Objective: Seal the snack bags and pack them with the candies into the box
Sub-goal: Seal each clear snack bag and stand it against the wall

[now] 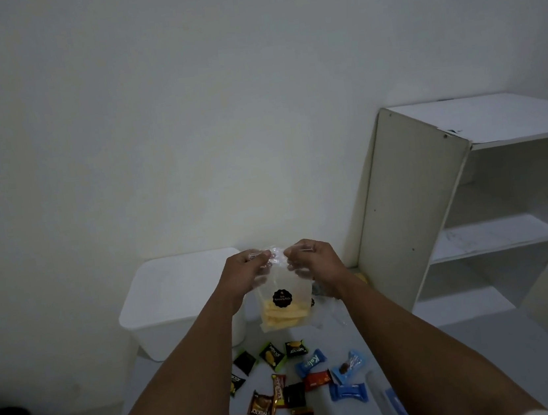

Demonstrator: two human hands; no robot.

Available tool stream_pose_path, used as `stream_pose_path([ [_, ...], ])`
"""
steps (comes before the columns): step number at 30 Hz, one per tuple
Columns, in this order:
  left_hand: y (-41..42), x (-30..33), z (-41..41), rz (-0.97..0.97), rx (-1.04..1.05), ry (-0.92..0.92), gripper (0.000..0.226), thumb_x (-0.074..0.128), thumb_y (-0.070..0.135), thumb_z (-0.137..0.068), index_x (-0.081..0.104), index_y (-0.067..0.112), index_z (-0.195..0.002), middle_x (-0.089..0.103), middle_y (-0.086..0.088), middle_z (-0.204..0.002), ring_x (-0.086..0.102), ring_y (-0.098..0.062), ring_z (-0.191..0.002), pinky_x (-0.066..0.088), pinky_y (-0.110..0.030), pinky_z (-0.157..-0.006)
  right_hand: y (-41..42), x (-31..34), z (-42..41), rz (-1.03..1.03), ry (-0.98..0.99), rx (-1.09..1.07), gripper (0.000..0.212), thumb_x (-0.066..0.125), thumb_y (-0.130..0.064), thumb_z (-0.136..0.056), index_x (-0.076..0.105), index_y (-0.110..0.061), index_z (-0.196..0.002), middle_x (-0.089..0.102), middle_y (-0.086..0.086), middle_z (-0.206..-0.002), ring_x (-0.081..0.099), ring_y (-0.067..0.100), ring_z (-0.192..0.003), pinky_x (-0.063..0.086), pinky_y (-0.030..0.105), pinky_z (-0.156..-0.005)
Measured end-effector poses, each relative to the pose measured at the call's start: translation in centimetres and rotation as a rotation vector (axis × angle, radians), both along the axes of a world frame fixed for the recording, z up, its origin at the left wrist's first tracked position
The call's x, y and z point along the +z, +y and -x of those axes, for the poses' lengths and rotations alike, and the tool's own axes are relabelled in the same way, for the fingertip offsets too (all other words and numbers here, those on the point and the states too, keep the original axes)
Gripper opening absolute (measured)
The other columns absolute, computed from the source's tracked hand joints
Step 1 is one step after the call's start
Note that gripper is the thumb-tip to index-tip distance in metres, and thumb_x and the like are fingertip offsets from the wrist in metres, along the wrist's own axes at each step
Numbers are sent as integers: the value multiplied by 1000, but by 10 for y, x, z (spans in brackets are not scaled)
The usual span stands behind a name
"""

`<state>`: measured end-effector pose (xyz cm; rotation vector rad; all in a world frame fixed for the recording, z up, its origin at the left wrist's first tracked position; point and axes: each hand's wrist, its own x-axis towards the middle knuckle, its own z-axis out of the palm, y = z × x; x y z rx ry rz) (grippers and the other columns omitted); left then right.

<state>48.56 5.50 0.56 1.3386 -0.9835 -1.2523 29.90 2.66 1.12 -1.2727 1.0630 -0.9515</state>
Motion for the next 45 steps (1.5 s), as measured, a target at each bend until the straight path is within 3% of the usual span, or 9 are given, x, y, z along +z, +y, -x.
stream_pose_path([
  [3, -6, -2, 13, -32, 13, 18, 22, 73, 28, -91, 76, 10, -103, 73, -4, -91, 66, -14, -79, 57, -27, -71, -12, -2, 18, -21, -7, 15, 15, 79, -20, -84, 74, -7, -87, 72, 10, -80, 70, 20, -75, 52, 30, -70],
  [6, -15, -5, 23, -34, 21, 37, 28, 70, 31, -93, 76, 6, -105, 70, -4, -87, 64, -17, -81, 56, -29, -77, -21, -3, 40, -83, -68, -45, 16, 77, -19, -86, 76, -6, -95, 75, 10, -88, 72, 20, -75, 52, 28, -68],
  [11, -36, -6, 46, -36, 56, 51, 19, 68, 30, -95, 75, 12, -93, 68, -6, -86, 63, -18, -82, 55, -34, -84, -38, -5, 73, -100, -93, -58, 17, 68, -21, -94, 75, -9, -103, 77, 5, -94, 74, 22, -89, 54, 34, -79],
  [15, -55, -8, 72, -34, 74, 57, 21, 62, 28, -98, 73, 13, -89, 68, -5, -87, 63, -17, -82, 54, -31, -78, -57, -4, 96, -81, -66, -69, 16, 68, -19, -94, 75, -7, -101, 76, 7, -91, 74, 20, -85, 53, 31, -75],
  [19, -69, -12, 93, 1, 116, 41, 28, 58, 25, -100, 73, 1, -99, 69, -8, -88, 63, -18, -83, 54, -32, -80, -72, -5, 115, -83, -60, -62, 18, 68, -24, -93, 77, -10, -101, 78, 8, -96, 75, 20, -87, 53, 30, -76],
  [23, -78, -16, 109, 8, 148, 39, 25, 59, 24, -100, 75, 6, -95, 70, -6, -85, 63, -17, -81, 54, -33, -80, -84, -10, 130, -108, -102, -74, 20, 61, -20, -97, 77, -9, -102, 78, 11, -98, 74, 21, -85, 52, 31, -75],
  [31, -82, -26, 134, -19, 180, 46, 24, 60, 26, -99, 78, 10, -104, 72, -4, -87, 63, -16, -81, 53, -30, -77, -96, -18, 154, -78, 2, -19, 17, 66, -23, -94, 78, -12, -102, 79, 6, -95, 75, 19, -85, 54, 32, -76],
  [39, -77, -29, 149, -53, 204, 8, 25, 61, 25, -99, 76, 7, -107, 72, -6, -93, 63, -16, -80, 53, -32, -79, -101, -29, 167, 31, 140, 38, 11, 70, -18, -93, 75, -10, -88, 77, 10, -88, 72, 11, -70, 49, 18, -57],
  [45, -73, -30, 156, -79, 182, -44, 24, 61, 25, -99, 76, 7, -104, 74, -6, -91, 64, -17, -82, 53, -34, -82, -109, -34, 174, 24, 213, 139, 21, 76, -18, -87, 75, 2, -94, 75, 9, -84, 69, 11, -68, 49, 20, -58],
])
